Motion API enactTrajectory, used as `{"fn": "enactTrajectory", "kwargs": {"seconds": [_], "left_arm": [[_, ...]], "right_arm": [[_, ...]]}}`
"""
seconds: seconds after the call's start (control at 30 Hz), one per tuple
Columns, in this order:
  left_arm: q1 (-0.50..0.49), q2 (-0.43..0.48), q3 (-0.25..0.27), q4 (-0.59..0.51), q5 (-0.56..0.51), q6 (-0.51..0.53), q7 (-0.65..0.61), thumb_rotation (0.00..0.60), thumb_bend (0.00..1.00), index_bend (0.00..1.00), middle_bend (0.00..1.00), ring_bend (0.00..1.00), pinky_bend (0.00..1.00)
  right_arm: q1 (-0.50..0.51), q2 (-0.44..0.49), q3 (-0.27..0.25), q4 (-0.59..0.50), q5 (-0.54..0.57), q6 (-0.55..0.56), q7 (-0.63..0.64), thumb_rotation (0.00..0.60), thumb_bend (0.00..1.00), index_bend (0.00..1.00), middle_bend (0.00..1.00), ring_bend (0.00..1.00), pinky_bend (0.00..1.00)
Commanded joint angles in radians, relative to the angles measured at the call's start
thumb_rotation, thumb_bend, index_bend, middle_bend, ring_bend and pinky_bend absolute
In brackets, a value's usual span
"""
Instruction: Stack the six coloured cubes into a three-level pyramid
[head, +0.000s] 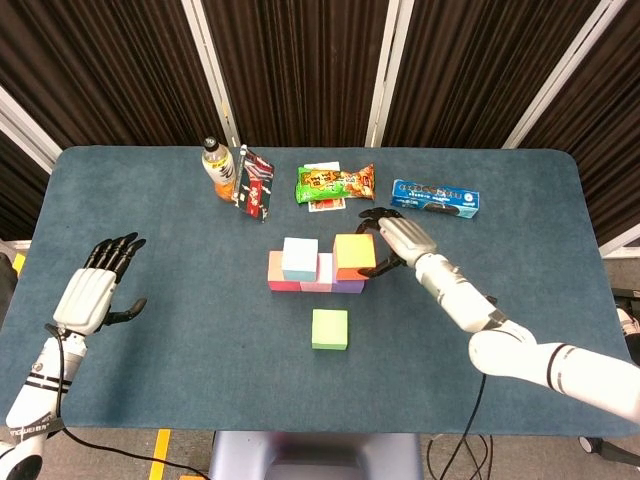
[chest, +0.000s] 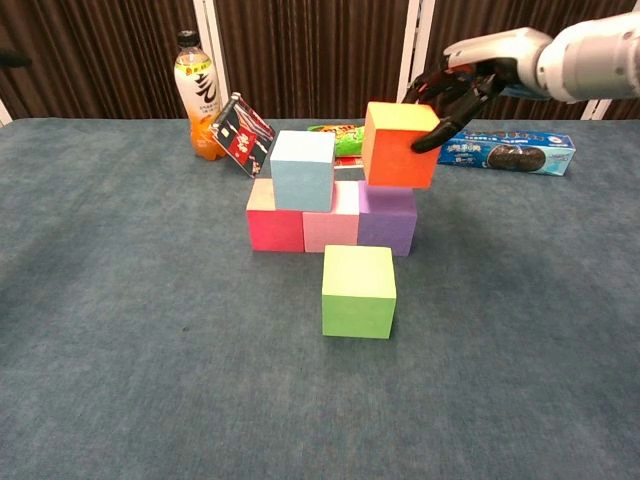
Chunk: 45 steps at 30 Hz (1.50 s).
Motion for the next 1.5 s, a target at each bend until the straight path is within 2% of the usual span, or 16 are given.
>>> {"fn": "enactTrajectory", "kwargs": {"seconds": [0.03, 0.37, 0.97, 1.5], "left_arm": [[0.004, 0.0, 0.0, 0.002, 0.005, -0.002, -0.01, 0.6, 0.3, 0.01, 0.0, 0.0, 0.06], [0.018, 0.0, 0.001, 0.006, 0.026, -0.003, -0.046, 0.6, 0.3, 0.01, 0.0, 0.0, 0.06], [0.03, -0.001, 0.003, 0.015, 0.041, -0.021, -0.091, 0.6, 0.3, 0.01, 0.0, 0.0, 0.05], [0.034, -0.004, 0.003, 0.027, 0.053, -0.03, -0.124, 0.6, 0.3, 0.01, 0.0, 0.0, 0.06]], "right_arm": [[0.024, -0.026, -0.014, 0.021, 0.018, 0.001, -0.016, 0.6, 0.34, 0.51, 0.21, 0.06, 0.1], [0.063, -0.085, -0.035, 0.075, 0.052, 0.008, -0.021, 0.6, 0.34, 0.5, 0.21, 0.05, 0.1], [0.099, -0.119, -0.063, 0.111, 0.092, 0.025, -0.051, 0.6, 0.34, 0.49, 0.21, 0.05, 0.1], [0.113, -0.132, -0.079, 0.093, 0.131, 0.071, -0.093, 0.6, 0.34, 0.48, 0.21, 0.05, 0.09]]}}
